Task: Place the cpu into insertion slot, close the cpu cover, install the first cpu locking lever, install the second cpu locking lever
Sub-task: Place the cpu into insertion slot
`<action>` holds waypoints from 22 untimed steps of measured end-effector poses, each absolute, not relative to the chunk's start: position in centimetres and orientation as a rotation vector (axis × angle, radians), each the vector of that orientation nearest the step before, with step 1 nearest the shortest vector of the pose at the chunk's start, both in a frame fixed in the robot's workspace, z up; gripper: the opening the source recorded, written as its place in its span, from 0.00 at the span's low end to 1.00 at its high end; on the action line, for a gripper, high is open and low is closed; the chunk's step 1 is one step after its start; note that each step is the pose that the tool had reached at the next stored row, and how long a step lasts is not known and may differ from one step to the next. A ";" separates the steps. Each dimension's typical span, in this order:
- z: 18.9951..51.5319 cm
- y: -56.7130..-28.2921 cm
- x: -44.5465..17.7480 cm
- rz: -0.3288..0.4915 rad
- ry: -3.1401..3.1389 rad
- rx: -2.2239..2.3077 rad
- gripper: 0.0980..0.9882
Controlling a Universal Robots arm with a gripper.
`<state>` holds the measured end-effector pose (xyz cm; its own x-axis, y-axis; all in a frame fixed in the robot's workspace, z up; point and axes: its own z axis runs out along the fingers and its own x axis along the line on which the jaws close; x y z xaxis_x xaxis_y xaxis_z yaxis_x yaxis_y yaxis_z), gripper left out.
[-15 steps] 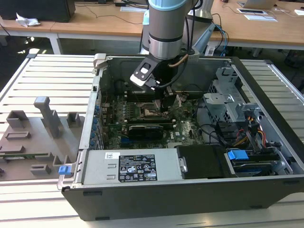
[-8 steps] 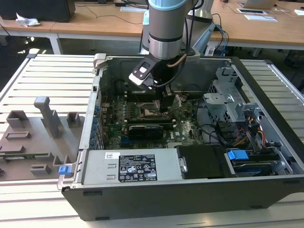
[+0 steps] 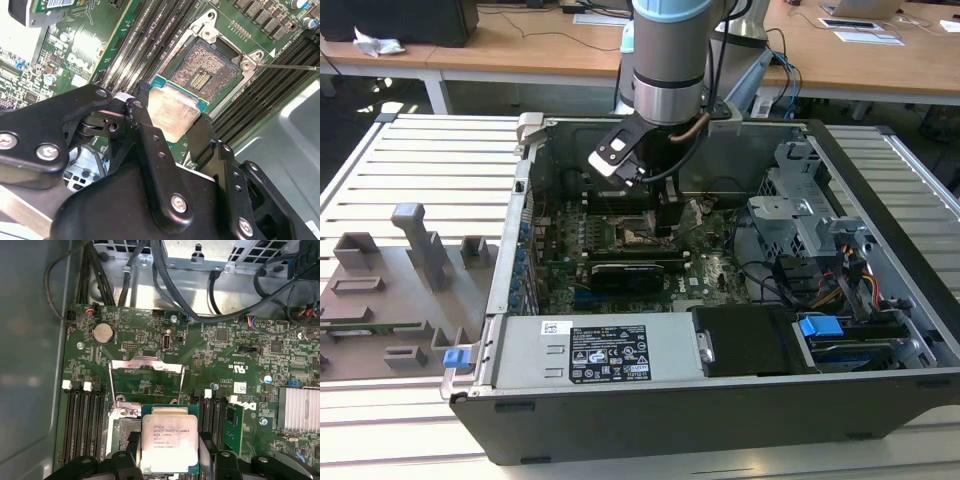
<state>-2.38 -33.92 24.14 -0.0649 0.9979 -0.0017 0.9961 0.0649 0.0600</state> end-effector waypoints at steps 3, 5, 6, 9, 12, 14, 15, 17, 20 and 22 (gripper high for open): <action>24.1 -33.9 -2.4 0.065 2.240 2.140 0.50; 24.1 -33.9 -2.4 0.064 2.230 2.150 0.50; 24.1 -33.9 -2.4 0.064 2.228 2.151 0.50; 24.1 -33.9 -2.4 0.065 2.228 2.152 0.50; 24.1 -33.6 -2.4 0.065 2.228 2.152 0.50; 24.1 -33.1 -2.5 0.065 2.228 2.152 0.50; 24.1 -33.0 -2.5 0.065 2.228 2.152 0.50; 24.1 -32.9 -2.6 0.064 2.228 2.152 0.50; 24.1 -32.9 -3.1 0.065 2.228 2.152 0.50; 24.1 -32.9 -3.6 0.065 2.228 2.152 0.50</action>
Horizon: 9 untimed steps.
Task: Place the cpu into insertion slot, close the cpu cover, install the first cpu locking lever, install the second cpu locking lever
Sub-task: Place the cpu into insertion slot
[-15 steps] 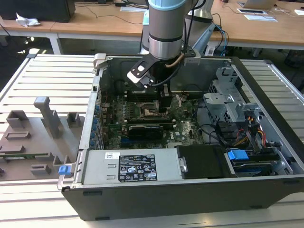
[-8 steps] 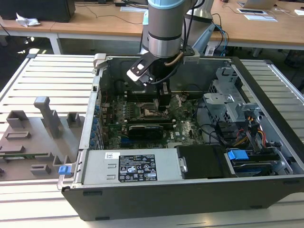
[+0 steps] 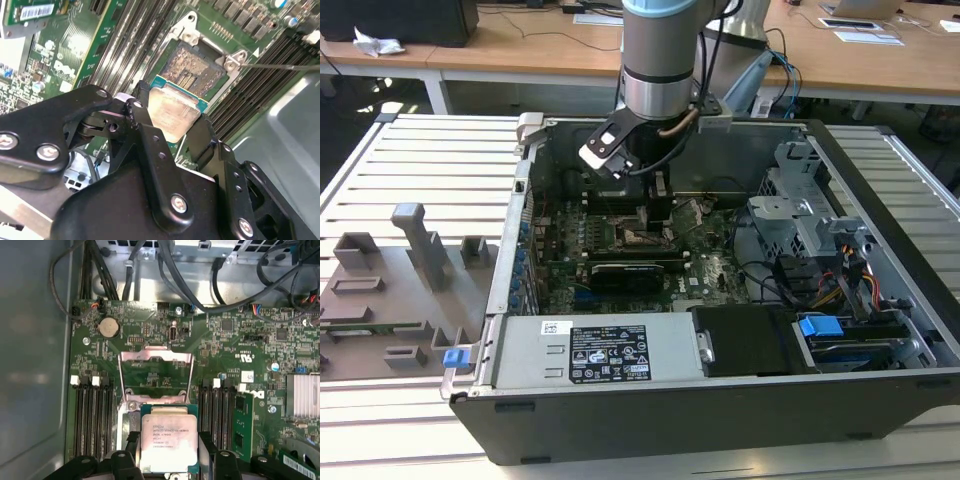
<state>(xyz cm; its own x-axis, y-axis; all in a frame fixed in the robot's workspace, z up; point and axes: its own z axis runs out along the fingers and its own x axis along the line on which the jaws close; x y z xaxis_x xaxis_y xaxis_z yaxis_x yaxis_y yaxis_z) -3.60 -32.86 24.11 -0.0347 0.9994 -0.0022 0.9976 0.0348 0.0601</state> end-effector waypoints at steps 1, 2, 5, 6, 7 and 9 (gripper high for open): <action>24.1 -32.9 -3.8 0.065 2.228 2.152 0.50; 24.1 -32.9 -4.1 0.065 2.228 2.152 0.50; 24.1 -32.9 -4.6 0.065 2.228 2.152 0.50; 24.1 -32.9 -4.9 0.065 2.228 2.152 0.50; 24.1 -32.9 -5.2 0.065 2.228 2.152 0.50; 24.1 -32.9 -5.6 0.065 2.228 2.152 0.50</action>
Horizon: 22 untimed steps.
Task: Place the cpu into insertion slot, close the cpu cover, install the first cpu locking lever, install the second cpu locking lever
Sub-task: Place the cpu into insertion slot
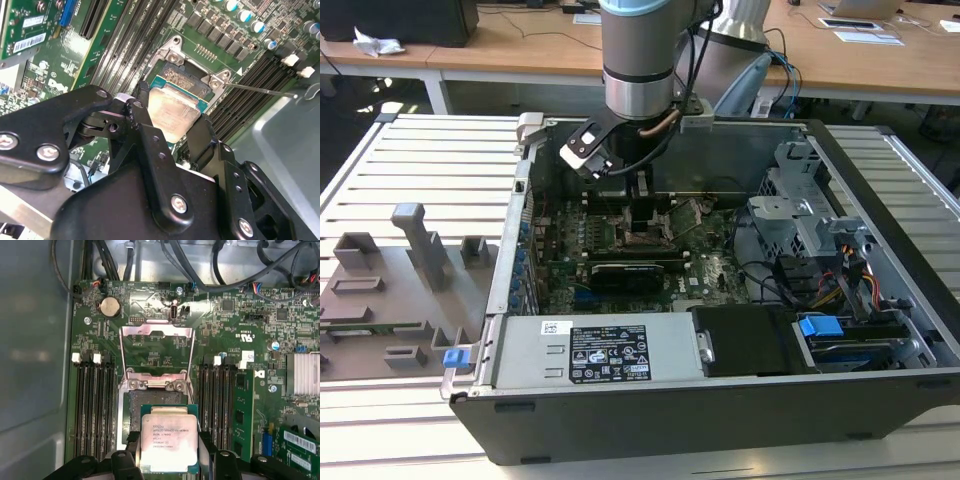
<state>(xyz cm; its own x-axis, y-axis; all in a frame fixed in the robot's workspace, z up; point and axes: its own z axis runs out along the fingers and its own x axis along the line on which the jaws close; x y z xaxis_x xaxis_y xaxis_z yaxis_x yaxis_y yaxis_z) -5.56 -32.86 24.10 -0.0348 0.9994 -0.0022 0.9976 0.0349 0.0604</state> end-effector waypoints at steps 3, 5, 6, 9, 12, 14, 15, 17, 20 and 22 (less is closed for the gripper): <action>24.1 -32.9 -6.0 0.065 2.228 2.152 0.50; 24.1 -32.9 -6.1 0.065 2.228 2.152 0.50; 24.1 -32.9 -6.2 0.065 2.228 2.152 0.50; 23.5 -32.7 -6.3 0.065 2.228 2.152 0.50; 22.9 -32.2 -6.6 0.065 2.228 2.152 0.50; 22.6 -31.9 -6.3 0.065 2.228 2.151 0.50; 22.5 -31.8 -6.2 0.065 2.228 2.152 0.50; 22.1 -31.7 -5.7 0.064 2.228 2.152 0.50; 21.6 -31.7 -5.1 0.063 2.228 2.151 0.50; 21.1 -31.7 -4.9 0.063 2.228 2.151 0.50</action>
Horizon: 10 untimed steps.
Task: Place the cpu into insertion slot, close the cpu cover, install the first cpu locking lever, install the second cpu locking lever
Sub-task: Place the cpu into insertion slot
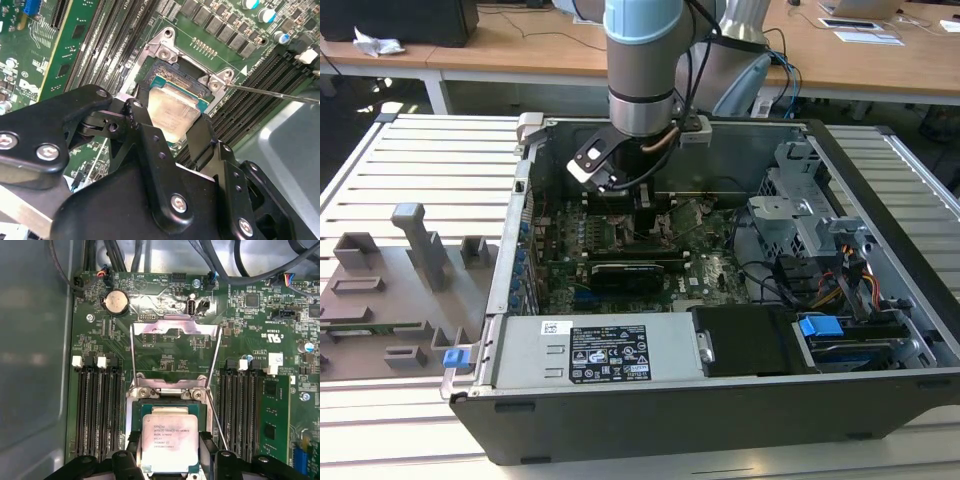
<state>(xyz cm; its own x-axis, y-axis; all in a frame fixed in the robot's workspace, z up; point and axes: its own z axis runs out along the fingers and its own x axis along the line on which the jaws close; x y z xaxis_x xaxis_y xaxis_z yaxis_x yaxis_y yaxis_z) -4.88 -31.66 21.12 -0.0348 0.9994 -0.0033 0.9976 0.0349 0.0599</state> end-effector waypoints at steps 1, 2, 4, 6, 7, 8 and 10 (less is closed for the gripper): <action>21.0 -31.7 -4.9 0.063 2.228 2.151 0.50; 20.9 -31.7 -4.9 0.063 2.228 2.151 0.50; 20.9 -31.7 -4.9 0.063 2.228 2.151 0.50; 20.7 -31.8 -4.9 0.063 2.228 2.151 0.50; 20.6 -31.9 -4.9 0.063 2.228 2.152 0.50; 20.5 -31.9 -4.9 0.063 2.228 2.151 0.50; 20.4 -31.9 -4.9 0.063 2.228 2.151 0.50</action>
<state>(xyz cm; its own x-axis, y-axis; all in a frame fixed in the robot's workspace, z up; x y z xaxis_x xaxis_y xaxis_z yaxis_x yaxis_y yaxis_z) -4.87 -31.88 20.36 -0.0348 0.9994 -0.0034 0.9976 0.0349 0.0598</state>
